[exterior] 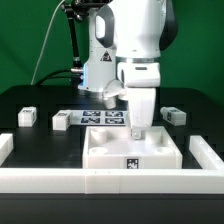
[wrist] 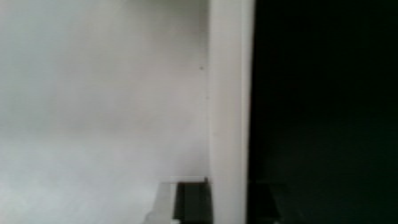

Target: Assemble one leg

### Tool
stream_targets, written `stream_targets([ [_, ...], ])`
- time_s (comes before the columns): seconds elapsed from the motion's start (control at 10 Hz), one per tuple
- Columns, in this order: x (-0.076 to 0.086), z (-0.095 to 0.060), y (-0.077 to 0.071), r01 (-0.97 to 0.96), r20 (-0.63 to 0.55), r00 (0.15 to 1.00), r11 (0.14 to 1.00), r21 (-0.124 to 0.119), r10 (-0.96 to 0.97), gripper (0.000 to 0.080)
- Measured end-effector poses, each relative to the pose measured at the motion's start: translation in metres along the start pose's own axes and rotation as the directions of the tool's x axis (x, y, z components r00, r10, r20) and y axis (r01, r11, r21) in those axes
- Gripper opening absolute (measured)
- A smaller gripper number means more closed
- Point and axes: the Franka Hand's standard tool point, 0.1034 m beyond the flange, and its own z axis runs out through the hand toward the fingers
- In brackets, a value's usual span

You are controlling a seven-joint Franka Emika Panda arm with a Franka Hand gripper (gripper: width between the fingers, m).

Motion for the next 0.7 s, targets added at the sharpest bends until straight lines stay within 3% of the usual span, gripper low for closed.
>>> stream_targets([
  [0.4, 0.028, 0.001, 0.019, 0.028, -0.009, 1.000, 1.000, 0.000, -0.028, 0.0058],
  [0.7, 0.032, 0.002, 0.034, 0.033, -0.006, 0.999, 0.999, 0.002, -0.033, 0.0059],
])
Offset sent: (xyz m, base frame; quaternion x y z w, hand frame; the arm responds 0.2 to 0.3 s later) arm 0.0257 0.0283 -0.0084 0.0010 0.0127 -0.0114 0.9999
